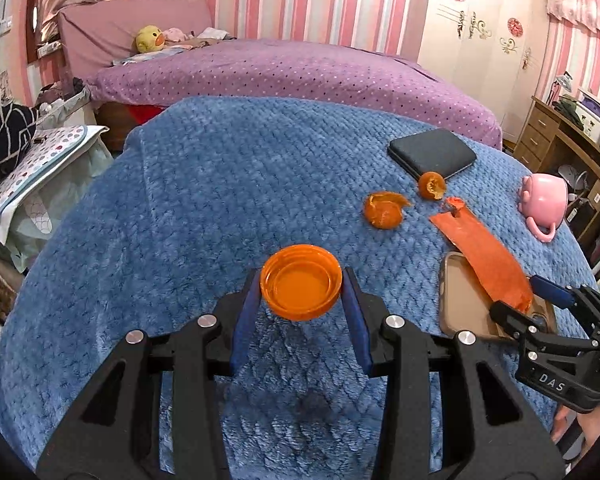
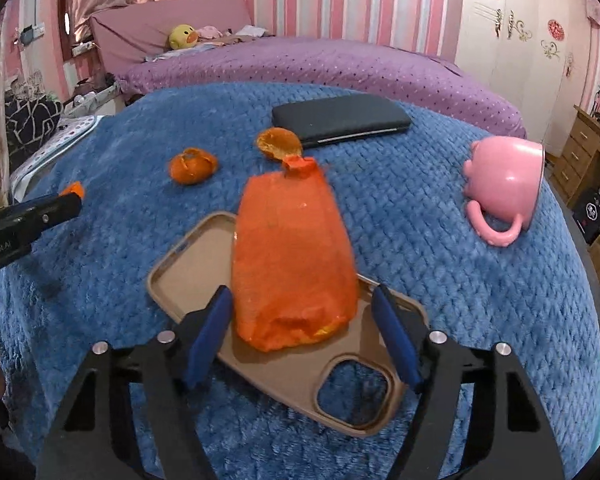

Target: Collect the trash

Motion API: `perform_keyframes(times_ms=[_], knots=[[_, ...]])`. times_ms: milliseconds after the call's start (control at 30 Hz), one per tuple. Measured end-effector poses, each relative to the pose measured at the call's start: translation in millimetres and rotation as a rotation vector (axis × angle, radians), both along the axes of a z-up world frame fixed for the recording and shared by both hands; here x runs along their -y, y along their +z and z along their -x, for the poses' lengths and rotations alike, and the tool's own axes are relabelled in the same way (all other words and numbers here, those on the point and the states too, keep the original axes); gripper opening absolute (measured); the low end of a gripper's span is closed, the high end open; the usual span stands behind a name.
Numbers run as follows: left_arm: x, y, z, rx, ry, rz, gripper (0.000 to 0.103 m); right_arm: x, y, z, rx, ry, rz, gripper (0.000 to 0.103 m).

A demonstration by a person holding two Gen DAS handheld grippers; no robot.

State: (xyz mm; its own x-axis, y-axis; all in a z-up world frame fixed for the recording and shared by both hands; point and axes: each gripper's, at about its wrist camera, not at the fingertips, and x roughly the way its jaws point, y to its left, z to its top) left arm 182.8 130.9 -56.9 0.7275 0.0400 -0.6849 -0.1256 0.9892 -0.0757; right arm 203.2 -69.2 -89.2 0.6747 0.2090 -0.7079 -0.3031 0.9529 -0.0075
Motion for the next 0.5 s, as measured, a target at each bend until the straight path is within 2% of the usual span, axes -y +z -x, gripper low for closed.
perform_keyframes(times_ms=[67, 200, 267, 367, 400, 433, 500], knots=[[2, 0, 1, 0.002, -0.004, -0.001, 0.04, -3, 0, 2, 0.006, 0.014, 0.005, 0.056], [7, 1, 1, 0.003, -0.011, 0.005, 0.04, -8, 0, 6, 0.021, 0.035, 0.009, 0.047], [12, 4, 2, 0.009, -0.019, 0.001, 0.04, -7, 1, 8, 0.02, 0.047, -0.005, 0.036], [17, 7, 2, 0.019, -0.029, 0.0, 0.04, -4, 3, 10, 0.018, 0.061, -0.016, 0.028], [19, 8, 2, 0.022, -0.032, -0.001, 0.04, -3, 4, 11, 0.022, 0.064, -0.025, 0.02], [21, 9, 2, 0.025, -0.035, -0.002, 0.04, 0, 5, 12, 0.022, 0.065, -0.037, 0.007], [25, 10, 1, 0.026, -0.038, -0.003, 0.04, 6, 7, 14, 0.034, 0.058, -0.054, 0.004]])
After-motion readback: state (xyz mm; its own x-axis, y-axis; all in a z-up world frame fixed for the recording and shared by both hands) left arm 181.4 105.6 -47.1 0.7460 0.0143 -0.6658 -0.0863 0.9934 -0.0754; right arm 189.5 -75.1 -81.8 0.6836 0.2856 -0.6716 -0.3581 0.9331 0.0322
